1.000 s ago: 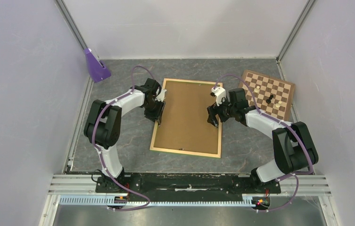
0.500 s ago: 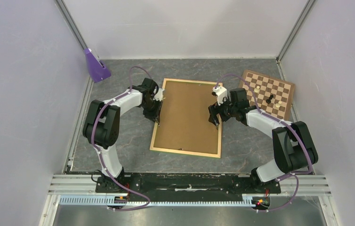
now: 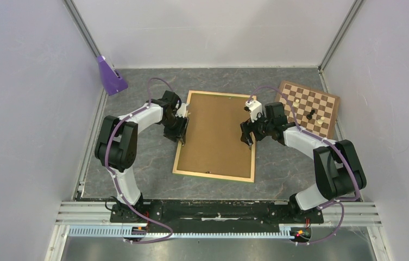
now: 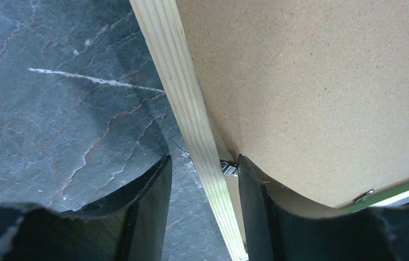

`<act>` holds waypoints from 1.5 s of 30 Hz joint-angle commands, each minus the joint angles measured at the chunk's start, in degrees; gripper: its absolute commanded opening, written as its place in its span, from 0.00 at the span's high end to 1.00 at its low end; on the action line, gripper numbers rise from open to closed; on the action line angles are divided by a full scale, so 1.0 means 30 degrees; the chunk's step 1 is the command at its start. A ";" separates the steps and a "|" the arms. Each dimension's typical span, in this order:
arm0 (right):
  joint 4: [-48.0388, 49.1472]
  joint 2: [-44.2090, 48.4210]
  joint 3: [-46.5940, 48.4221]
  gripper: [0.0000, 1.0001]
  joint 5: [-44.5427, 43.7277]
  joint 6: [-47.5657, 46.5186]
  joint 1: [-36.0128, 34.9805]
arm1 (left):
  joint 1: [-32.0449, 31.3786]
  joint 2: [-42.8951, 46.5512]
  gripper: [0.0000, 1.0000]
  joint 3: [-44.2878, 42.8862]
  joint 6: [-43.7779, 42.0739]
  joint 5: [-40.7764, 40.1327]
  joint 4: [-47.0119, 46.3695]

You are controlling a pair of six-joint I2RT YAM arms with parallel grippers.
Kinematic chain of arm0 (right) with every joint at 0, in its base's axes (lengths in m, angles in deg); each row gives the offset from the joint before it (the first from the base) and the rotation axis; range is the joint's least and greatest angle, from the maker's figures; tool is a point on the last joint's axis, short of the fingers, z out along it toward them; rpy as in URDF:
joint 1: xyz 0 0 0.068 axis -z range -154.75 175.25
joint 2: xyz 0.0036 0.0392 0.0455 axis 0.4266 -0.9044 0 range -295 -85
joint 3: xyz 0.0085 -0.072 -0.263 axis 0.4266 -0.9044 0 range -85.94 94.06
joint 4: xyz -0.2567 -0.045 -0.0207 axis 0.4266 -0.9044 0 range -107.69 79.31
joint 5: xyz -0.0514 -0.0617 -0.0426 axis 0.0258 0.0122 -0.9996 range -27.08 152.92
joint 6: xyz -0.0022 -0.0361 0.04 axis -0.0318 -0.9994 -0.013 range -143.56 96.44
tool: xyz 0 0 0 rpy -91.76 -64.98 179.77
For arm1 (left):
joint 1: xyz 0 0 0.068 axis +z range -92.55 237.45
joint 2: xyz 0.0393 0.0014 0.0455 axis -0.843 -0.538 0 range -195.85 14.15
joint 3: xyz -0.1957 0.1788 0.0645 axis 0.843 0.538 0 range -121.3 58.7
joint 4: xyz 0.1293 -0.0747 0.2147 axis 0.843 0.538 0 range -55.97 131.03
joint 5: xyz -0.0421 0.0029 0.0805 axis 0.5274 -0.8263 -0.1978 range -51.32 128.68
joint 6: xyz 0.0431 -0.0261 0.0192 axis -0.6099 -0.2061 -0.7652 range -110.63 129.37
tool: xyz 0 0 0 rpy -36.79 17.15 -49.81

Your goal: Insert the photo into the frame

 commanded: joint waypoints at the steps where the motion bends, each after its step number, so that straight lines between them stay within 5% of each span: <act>1: 0.0567 -0.0037 -0.0203 0.18 -0.0176 0.0198 0.0137 | 0.0053 0.0195 0.46 0.0321 0.0040 0.0666 -0.0003; 25: 0.0574 -0.0201 -0.0203 0.18 -0.0260 0.0111 0.0386 | 0.0226 0.0204 0.71 0.0604 0.0212 -0.0398 0.0023; 35: 0.0545 -0.0306 -0.0203 0.18 -0.0293 0.0082 0.0473 | 0.0226 0.0425 0.97 0.0661 0.0023 -0.0097 0.0031; 45: 0.0570 -0.0329 -0.0176 0.18 -0.0464 -0.0008 0.0476 | 0.0226 0.0870 0.97 0.0440 -0.0314 0.0373 0.0060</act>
